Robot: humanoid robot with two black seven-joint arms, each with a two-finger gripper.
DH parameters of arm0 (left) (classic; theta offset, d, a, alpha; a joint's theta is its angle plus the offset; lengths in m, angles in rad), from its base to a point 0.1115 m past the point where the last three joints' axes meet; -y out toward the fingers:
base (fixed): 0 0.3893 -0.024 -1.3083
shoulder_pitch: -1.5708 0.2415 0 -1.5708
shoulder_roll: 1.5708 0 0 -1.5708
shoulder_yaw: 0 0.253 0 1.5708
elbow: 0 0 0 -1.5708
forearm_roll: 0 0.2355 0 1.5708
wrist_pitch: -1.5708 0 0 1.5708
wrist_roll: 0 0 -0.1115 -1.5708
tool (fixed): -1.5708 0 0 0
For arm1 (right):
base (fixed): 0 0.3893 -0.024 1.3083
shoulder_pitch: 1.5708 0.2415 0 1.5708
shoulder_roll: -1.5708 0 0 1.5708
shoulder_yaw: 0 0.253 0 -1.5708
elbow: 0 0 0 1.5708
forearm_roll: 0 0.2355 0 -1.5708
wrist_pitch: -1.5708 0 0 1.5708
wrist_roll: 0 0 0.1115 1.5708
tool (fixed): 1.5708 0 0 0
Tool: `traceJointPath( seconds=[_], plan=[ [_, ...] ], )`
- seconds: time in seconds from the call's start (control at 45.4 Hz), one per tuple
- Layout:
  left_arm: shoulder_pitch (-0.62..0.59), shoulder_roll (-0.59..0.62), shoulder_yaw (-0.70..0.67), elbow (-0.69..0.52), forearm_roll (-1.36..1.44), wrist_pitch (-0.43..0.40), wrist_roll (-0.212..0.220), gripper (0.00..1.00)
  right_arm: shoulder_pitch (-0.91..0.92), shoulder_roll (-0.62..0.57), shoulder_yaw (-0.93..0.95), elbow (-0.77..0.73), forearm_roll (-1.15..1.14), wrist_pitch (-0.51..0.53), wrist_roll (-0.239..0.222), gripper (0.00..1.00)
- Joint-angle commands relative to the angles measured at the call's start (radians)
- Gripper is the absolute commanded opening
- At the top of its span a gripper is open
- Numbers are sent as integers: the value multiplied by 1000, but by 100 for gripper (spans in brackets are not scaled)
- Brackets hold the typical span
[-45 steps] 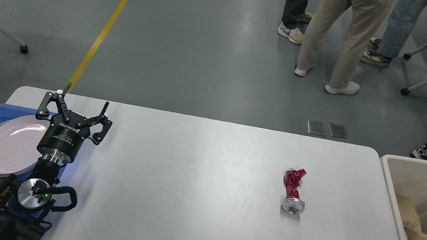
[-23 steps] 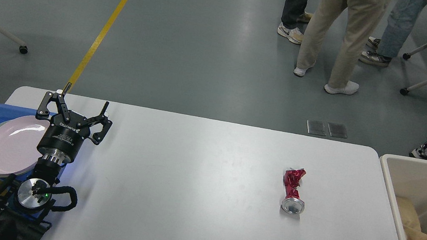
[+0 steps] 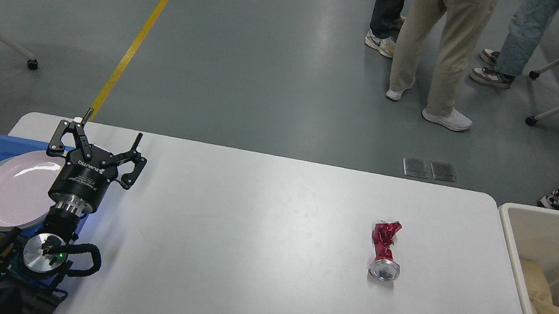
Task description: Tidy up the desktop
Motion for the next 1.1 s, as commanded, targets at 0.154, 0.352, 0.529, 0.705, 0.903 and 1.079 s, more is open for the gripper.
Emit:
traceJointPath(
  seconds=[0.154, 0.352, 0.529, 0.705, 0.903, 1.079],
  plan=[
    [0, 0, -1, 0, 0, 0, 0, 97, 40, -13, -7, 8, -2, 10, 0, 100],
    [0, 0, -1, 0, 0, 0, 0, 97, 213, -124, -15, 138, -21, 156, 0, 100],
    [0, 0, 0, 0, 0, 2, 0, 97, 547, -240, -112, 420, -172, 348, -3, 100],
    [0, 0, 0, 0, 0, 0, 0, 97, 882, -252, -290, 656, -207, 522, -8, 100],
    [0, 0, 0, 0, 0, 0, 0, 97, 1247, -183, -402, 920, -203, 711, -14, 100],
    [2, 0, 0, 0, 0, 0, 0, 97, 1590, -36, -492, 1187, -178, 786, -14, 100]
  ],
)
